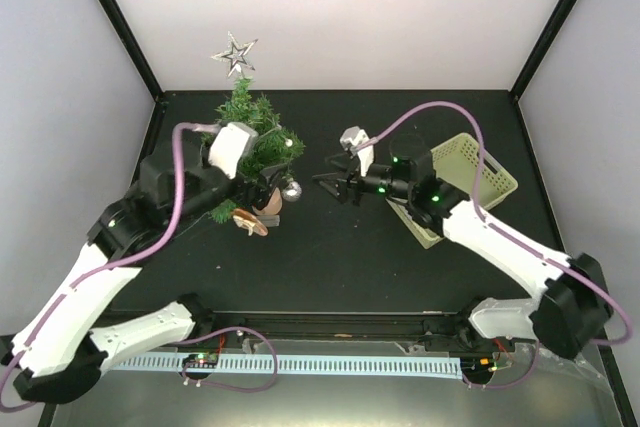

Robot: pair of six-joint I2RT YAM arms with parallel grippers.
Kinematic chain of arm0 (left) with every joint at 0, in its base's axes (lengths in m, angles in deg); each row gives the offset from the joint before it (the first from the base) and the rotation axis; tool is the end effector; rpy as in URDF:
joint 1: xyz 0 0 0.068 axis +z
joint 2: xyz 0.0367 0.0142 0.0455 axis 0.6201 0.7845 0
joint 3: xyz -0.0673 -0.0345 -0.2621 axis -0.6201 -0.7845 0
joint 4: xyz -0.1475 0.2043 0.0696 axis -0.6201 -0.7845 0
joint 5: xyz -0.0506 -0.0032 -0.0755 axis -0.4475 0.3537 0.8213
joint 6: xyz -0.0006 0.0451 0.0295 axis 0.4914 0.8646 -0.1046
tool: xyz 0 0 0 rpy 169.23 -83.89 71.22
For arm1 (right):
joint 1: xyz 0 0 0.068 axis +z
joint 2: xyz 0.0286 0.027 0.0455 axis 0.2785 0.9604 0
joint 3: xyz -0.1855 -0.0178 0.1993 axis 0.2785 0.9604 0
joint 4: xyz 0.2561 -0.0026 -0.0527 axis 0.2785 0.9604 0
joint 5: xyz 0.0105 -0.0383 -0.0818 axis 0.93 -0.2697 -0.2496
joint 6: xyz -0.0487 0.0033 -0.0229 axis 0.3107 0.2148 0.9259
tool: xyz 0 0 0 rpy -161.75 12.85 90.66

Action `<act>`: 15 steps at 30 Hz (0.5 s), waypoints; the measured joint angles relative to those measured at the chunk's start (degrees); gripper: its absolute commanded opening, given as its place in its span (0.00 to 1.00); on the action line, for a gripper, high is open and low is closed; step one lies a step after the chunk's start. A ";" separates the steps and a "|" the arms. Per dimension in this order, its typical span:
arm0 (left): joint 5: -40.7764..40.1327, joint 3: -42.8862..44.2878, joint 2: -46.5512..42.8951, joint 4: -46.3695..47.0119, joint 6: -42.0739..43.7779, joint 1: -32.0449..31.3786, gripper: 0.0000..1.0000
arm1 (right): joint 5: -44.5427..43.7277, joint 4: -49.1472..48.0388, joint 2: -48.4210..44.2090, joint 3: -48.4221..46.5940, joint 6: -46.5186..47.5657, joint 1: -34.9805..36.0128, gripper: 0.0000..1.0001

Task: Decorate the small christmas tree
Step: Hang the decoration item on the Christmas tree.

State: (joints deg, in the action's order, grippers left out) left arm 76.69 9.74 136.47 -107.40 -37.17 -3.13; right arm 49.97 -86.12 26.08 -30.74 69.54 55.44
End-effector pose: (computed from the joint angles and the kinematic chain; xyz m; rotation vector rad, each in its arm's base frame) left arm 0.1259 -0.1089 0.4415 0.5913 1.8462 -0.4879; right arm 0.2223 0.2070 0.3116 -0.9197 1.6745 1.0892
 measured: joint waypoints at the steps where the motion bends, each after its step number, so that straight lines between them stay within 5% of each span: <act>1: 0.00 -0.81 -1.75 0.72 -0.20 0.00 0.99 | -2.16 3.02 -1.73 -0.63 -0.22 -0.04 0.71; 10: 0.15 -18.21 -20.92 7.37 -0.87 0.00 0.99 | -26.23 28.96 -10.88 -8.72 -4.20 -0.57 0.72; 15: -0.48 -29.07 -29.51 9.38 -1.60 0.00 0.99 | -39.01 38.25 -10.03 -11.34 -5.64 -4.59 0.62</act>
State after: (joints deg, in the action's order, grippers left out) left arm 76.21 -19.33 106.97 -98.03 -38.76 -3.13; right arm 10.96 -47.87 16.05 -42.09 63.90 50.85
